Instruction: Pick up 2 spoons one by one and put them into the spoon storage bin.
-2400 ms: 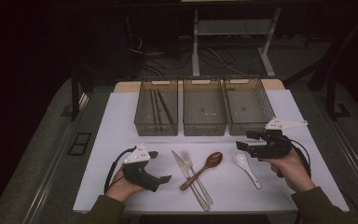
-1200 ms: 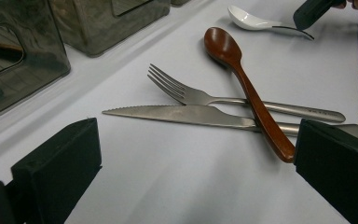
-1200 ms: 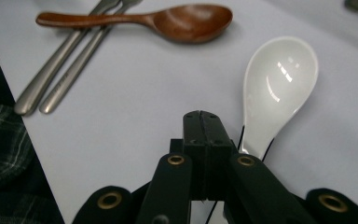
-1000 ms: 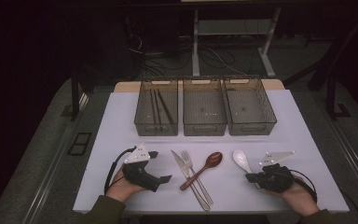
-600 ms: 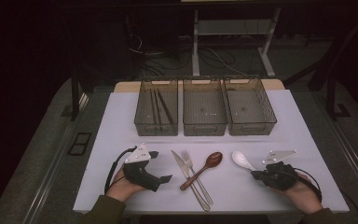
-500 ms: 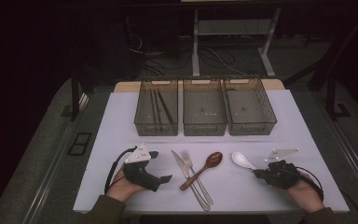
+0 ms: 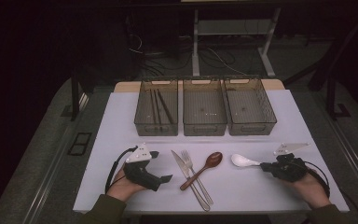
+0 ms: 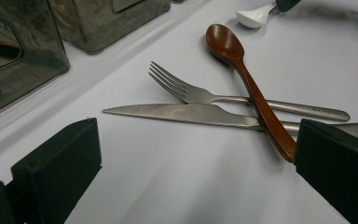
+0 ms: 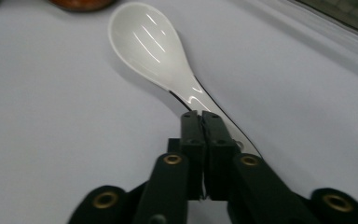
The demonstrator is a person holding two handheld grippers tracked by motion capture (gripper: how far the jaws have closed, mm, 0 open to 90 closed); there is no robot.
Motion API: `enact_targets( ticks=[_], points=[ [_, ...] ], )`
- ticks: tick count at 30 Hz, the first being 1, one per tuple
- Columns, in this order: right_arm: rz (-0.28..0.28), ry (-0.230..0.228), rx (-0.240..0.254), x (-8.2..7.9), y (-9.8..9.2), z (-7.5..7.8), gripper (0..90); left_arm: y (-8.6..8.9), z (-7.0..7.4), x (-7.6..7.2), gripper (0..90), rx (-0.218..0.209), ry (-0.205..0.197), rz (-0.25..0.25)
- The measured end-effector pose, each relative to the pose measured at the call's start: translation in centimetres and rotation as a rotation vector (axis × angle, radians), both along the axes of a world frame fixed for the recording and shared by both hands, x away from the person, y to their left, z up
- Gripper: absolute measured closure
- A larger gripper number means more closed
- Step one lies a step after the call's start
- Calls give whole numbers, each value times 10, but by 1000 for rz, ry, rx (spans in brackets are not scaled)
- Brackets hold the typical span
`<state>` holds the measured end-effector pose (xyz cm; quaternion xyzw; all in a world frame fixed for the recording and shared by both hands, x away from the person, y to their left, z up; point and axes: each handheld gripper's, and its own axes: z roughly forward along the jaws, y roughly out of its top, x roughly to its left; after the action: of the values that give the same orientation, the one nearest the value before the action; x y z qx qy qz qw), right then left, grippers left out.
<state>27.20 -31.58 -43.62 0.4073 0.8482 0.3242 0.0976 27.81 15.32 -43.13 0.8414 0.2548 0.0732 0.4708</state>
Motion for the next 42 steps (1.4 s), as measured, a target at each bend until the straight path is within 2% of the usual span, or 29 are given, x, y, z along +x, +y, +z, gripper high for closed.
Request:
enact_targets(
  ticks=[4,8,16,22,31,39,42],
  points=[
    [19,5,89,0,-2,5,688,0,0,0,0,1,0,1],
    [15,2,144,4,-3,9,564,0,0,1,0,5,-1,-1],
    [55,-13,196,16,5,14,437,-3,-1,3,0,-8,7,8],
    [84,-14,229,31,15,16,416,-3,-2,4,0,-3,7,7],
    [126,37,190,51,32,2,427,-5,-3,7,0,-5,12,3],
    [150,51,143,52,39,-6,453,-6,-3,6,0,4,11,0],
    [166,50,139,53,41,-7,467,-5,-3,4,0,8,14,3]
  ],
)
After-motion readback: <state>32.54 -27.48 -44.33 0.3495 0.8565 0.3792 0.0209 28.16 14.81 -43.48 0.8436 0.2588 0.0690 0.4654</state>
